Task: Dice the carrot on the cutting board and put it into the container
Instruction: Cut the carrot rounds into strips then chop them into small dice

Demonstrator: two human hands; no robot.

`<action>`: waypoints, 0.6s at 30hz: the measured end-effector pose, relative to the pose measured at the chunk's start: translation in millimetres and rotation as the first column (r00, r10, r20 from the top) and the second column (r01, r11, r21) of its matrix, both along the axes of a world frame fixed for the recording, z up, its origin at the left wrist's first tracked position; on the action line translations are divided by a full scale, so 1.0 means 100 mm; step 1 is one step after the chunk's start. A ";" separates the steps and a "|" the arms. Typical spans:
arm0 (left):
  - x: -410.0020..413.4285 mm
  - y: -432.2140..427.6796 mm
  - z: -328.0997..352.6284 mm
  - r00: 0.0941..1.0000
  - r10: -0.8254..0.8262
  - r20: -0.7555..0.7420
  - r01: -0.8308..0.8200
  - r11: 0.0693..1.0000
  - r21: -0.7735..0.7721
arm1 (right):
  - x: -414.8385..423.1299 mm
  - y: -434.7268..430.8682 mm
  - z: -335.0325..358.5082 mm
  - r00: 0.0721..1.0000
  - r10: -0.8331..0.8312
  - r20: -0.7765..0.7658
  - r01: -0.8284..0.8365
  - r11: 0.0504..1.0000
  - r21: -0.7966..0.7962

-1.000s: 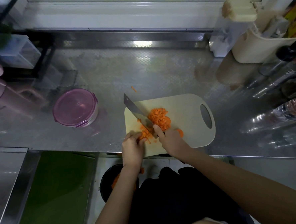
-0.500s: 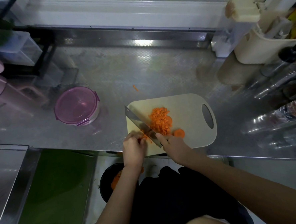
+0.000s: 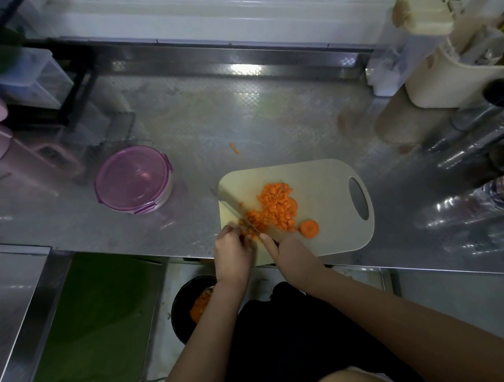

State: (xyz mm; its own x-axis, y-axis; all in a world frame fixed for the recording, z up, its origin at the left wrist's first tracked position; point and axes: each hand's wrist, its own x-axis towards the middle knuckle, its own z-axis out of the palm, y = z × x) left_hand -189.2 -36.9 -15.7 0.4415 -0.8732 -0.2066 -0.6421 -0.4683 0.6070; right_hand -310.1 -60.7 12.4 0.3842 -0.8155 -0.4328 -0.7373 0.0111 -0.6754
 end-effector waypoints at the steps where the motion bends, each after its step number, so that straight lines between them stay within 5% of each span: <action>1: 0.00 0.00 0.00 1.000 0.001 -0.001 -0.001 1.000 -0.001 | 0.01 -0.01 0.02 1.000 -0.003 0.017 0.002 1.000 0.018; 11: -0.01 0.04 -0.04 0.999 0.024 -0.032 -0.026 0.998 -0.059 | -0.02 -0.20 0.15 0.993 -0.054 -0.101 0.073 0.979 0.192; 12: -0.01 0.03 -0.04 0.999 0.030 -0.043 -0.033 0.997 -0.073 | -0.02 -0.21 0.14 0.986 -0.151 -0.068 0.161 0.969 0.187; 18: -0.01 0.00 -0.01 0.996 0.024 -0.086 -0.033 0.993 -0.110 | -0.09 -0.28 0.03 0.989 -0.076 -0.124 0.092 0.988 0.127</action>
State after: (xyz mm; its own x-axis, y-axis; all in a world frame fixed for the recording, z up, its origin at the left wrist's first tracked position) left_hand -190.5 -37.2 -16.6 0.4519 -0.8800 -0.1466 -0.5737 -0.4125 0.7076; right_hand -318.6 -88.5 15.1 0.2560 -0.7751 -0.5777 -0.8049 0.1601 -0.5715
